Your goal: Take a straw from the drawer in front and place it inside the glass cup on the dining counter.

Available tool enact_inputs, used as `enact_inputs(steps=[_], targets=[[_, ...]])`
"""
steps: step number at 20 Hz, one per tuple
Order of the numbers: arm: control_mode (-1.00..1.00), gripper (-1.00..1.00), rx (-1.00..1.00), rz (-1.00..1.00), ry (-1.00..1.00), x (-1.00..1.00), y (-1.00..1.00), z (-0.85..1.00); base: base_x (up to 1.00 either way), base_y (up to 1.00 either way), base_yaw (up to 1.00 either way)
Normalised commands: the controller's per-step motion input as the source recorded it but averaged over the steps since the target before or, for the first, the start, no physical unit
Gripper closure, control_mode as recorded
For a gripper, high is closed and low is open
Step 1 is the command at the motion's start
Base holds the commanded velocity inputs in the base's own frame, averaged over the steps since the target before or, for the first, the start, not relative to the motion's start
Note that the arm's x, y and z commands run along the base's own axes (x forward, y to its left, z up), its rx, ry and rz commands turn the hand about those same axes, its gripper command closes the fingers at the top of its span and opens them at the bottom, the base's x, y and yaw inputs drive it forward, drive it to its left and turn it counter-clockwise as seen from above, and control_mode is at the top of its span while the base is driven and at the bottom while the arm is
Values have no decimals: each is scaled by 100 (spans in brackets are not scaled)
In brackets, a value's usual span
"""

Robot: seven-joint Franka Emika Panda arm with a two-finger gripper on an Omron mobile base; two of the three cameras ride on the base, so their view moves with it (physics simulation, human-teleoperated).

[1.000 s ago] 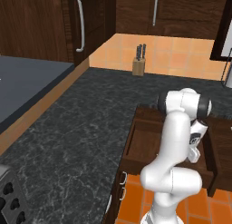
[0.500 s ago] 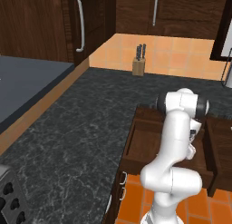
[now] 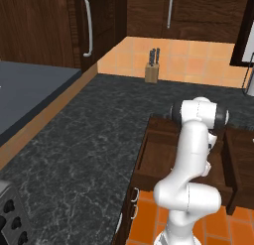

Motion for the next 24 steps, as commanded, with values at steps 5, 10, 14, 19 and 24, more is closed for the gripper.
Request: enact_inputs(steps=[5,10,14,19,24], targets=[[-100,-100,0,0,0,-23,0,-20,0,0,0],[-100,-100,0,0,1,-1,4,-31,0,0,0],[-100,-100,0,0,4,0,14,-44,0,0,0],[-100,-100,-3,0,7,0,24,-57,0,0,0],[-100,100,-6,0,5,0,29,-52,0,0,0]])
